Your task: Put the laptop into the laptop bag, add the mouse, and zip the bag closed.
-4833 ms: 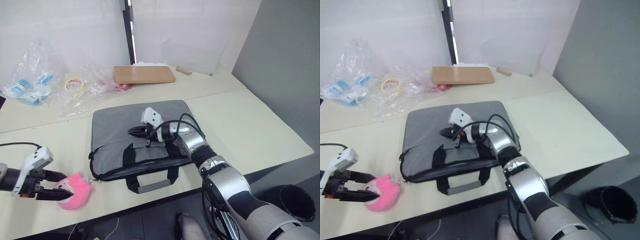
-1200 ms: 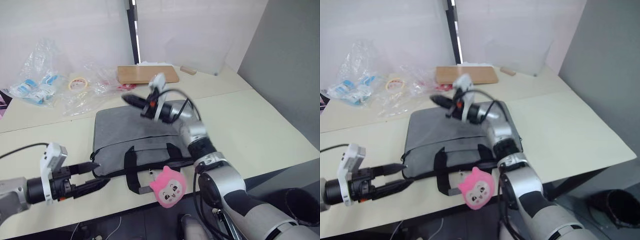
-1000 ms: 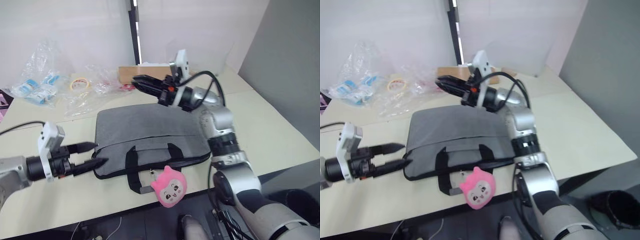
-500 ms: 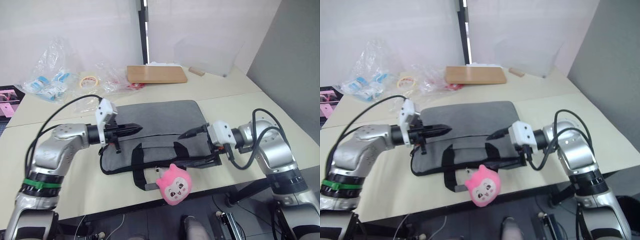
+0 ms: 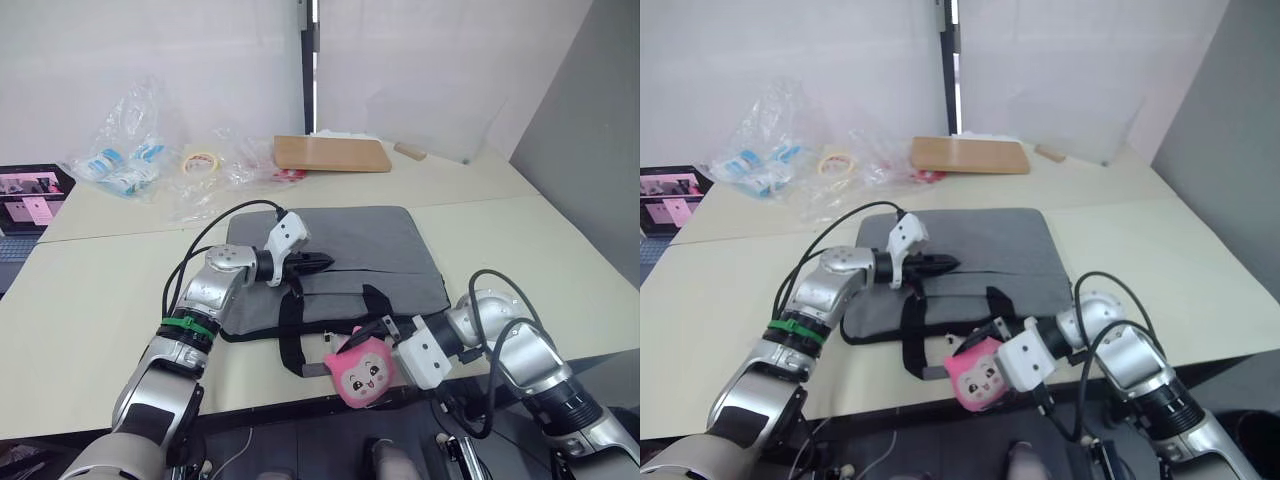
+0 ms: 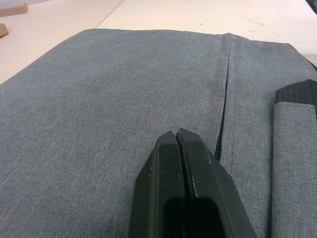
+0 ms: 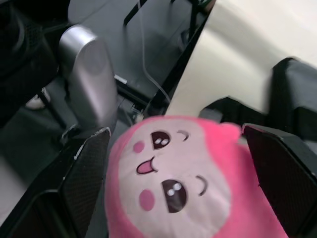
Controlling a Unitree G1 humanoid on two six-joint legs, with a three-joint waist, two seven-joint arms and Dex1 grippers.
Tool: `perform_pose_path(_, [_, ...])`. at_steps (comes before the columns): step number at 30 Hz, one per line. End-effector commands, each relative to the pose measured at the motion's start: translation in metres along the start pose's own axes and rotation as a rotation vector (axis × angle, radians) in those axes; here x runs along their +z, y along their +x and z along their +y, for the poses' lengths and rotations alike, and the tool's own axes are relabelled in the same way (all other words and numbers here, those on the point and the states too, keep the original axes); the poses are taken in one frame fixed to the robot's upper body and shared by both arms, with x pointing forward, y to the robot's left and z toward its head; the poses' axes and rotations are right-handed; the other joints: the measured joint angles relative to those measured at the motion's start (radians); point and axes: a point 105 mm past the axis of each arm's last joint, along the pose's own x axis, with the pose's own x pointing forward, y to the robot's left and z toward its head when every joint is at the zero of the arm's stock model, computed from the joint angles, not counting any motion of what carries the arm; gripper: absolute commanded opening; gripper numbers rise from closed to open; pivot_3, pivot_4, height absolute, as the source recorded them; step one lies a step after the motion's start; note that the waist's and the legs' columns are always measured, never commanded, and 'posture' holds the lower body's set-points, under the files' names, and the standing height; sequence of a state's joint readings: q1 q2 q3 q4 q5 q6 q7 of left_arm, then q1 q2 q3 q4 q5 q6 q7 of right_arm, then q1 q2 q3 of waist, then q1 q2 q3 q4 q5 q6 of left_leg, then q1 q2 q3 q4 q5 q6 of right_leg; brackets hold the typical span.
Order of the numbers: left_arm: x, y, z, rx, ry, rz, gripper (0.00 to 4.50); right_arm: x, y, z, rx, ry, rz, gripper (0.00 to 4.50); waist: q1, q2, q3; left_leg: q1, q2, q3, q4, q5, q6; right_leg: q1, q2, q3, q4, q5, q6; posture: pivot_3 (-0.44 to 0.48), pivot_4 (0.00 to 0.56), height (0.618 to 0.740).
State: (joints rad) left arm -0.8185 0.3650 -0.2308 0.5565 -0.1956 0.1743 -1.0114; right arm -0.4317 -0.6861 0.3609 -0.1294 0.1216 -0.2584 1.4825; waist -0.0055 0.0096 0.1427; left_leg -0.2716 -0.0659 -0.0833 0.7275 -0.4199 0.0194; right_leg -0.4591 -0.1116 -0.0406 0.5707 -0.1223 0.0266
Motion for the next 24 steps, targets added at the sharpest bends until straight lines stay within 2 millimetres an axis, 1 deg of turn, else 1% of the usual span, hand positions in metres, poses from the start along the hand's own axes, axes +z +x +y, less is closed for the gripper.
perform_pose_path(1, [-0.040, -0.004, -0.004, 0.007, -0.058, 0.137, 0.05, -0.004, -0.002, -0.007, -0.025, -0.051, 0.033, 4.50, 0.000, 0.000, 0.000, 0.002, 0.000, 0.000, 0.000, 0.000, 0.000, 0.000, 0.000, 0.000, 0.000, 0.000, 0.000, 0.000, 0.150, 0.740])
perform_pose_path(3, [-0.040, -0.006, -0.004, 0.005, -0.066, 0.132, 0.05, -0.007, -0.002, -0.009, -0.043, -0.064, 0.043, 4.50, -0.001, 0.000, 0.000, 0.003, 0.000, 0.001, -0.001, 0.000, 0.000, 0.001, 0.000, 0.001, 0.000, 0.000, 0.000, 0.000, 0.150, 0.740])
perform_pose_path(4, [-0.040, -0.007, -0.005, 0.004, -0.069, 0.131, 0.00, -0.008, -0.002, -0.010, -0.050, -0.070, 0.047, 3.98, -0.002, 0.000, 0.000, 0.004, 0.001, 0.001, -0.001, 0.000, 0.000, 0.001, 0.000, 0.001, 0.000, 0.000, 0.000, 0.000, 0.150, 0.740])
perform_pose_path(7, [-0.041, -0.009, -0.007, 0.000, -0.070, 0.132, 0.00, -0.012, -0.004, -0.013, -0.069, -0.076, 0.055, 3.02, -0.004, 0.000, 0.000, 0.005, 0.001, 0.001, -0.001, 0.000, 0.000, 0.001, 0.000, 0.001, 0.001, 0.000, 0.000, 0.000, 0.150, 0.740])
perform_pose_path(9, [-0.042, -0.009, -0.008, -0.002, -0.070, 0.133, 0.00, -0.013, -0.005, -0.014, -0.074, -0.079, 0.058, 2.27, -0.006, 0.000, 0.000, 0.005, 0.001, 0.001, -0.001, 0.000, 0.000, 0.001, 0.000, 0.001, 0.001, 0.000, 0.000, 0.000, 0.150, 0.740])
perform_pose_path(11, [-0.042, -0.010, -0.009, -0.008, -0.071, 0.133, 0.00, -0.014, -0.007, -0.013, -0.074, -0.073, 0.063, 1.69, -0.006, 0.000, 0.000, 0.005, 0.001, 0.001, -0.001, 0.000, 0.000, 0.001, 0.000, 0.001, 0.000, 0.000, 0.000, 0.000, 0.150, 0.740])
perform_pose_path(13, [-0.044, -0.010, -0.011, -0.014, -0.071, 0.137, 0.00, -0.016, -0.008, -0.012, -0.078, -0.068, 0.067, 0.93, -0.006, 0.000, 0.000, 0.005, 0.001, 0.001, -0.001, 0.000, 0.000, 0.001, 0.000, 0.000, 0.000, 0.000, 0.000, 0.000, 0.150, 0.740])
perform_pose_path(14, [-0.044, -0.009, -0.011, -0.015, -0.072, 0.138, 0.00, -0.016, -0.009, -0.012, -0.081, -0.066, 0.068, 0.66, -0.006, 0.000, 0.000, 0.005, 0.001, 0.001, -0.001, 0.000, 0.000, 0.001, 0.000, 0.001, 0.000, 0.000, 0.000, 0.000, 0.150, 0.740])
perform_pose_path(15, [-0.045, -0.009, -0.012, -0.015, -0.072, 0.138, 0.00, -0.016, -0.010, -0.013, -0.086, -0.062, 0.068, 0.57, -0.006, 0.000, 0.000, 0.005, 0.001, 0.001, -0.001, 0.000, 0.000, 0.001, 0.000, 0.001, 0.000, 0.000, 0.000, 0.000, 0.150, 0.740])
perform_pose_path(16, [-0.045, -0.009, -0.012, -0.016, -0.072, 0.141, 0.00, -0.015, -0.012, -0.012, -0.091, -0.057, 0.069, 0.11, -0.006, 0.000, 0.000, 0.005, 0.001, 0.001, -0.001, 0.000, 0.000, 0.001, 0.000, 0.001, 0.000, 0.000, 0.000, 0.000, 0.150, 0.740])
perform_pose_path(17, [-0.046, -0.010, -0.013, -0.018, -0.070, 0.145, 0.00, -0.015, -0.013, -0.012, -0.094, -0.054, 0.071, 0.01, -0.006, 0.000, 0.000, 0.005, 0.001, 0.001, -0.001, 0.000, 0.000, 0.001, 0.000, 0.001, 0.000, 0.000, 0.000, 0.000, 0.150, 0.740])
perform_pose_path(24, [-0.051, -0.012, -0.019, -0.049, -0.077, 0.151, 0.00, -0.005, -0.027, 0.000, -0.120, -0.022, 0.098, 0.00, -0.005, 0.000, 0.000, 0.004, 0.001, 0.001, -0.003, 0.000, 0.000, 0.001, 0.000, 0.001, 0.000, 0.000, 0.000, 0.000, 0.150, 0.740])
